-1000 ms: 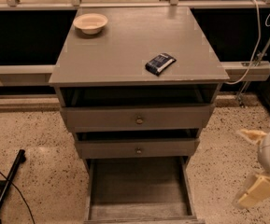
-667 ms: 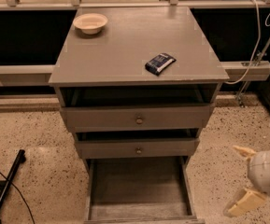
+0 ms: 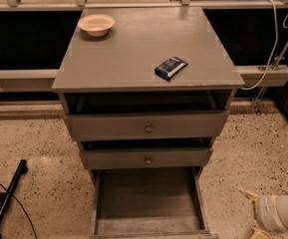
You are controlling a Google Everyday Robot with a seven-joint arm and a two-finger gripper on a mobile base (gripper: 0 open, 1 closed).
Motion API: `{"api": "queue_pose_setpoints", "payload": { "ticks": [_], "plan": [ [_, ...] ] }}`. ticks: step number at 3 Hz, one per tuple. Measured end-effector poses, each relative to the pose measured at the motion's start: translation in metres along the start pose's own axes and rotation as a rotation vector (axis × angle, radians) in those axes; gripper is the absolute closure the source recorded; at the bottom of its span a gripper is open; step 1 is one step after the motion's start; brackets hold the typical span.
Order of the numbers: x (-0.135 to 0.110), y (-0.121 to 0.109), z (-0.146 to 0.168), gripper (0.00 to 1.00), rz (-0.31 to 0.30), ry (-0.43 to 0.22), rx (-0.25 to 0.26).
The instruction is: Close bottom drawer
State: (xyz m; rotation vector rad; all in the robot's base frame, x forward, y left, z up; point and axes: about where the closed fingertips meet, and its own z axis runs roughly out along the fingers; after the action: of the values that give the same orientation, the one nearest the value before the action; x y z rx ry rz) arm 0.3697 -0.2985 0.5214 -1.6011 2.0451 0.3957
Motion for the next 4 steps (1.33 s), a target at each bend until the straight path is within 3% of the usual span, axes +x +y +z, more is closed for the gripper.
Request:
{"api": "queue_pose_setpoints", "payload": {
  "ticks": [1, 2, 4],
  "plan": [
    [0.054, 0.015, 0.06, 0.0, 0.059, -0.039, -0.093],
    [0.054, 0.015, 0.062, 0.0, 0.061, -0.04, -0.095],
    [0.034, 0.056, 0.151, 0.0, -0.016, -0.283, -0.128]
  ]
}}
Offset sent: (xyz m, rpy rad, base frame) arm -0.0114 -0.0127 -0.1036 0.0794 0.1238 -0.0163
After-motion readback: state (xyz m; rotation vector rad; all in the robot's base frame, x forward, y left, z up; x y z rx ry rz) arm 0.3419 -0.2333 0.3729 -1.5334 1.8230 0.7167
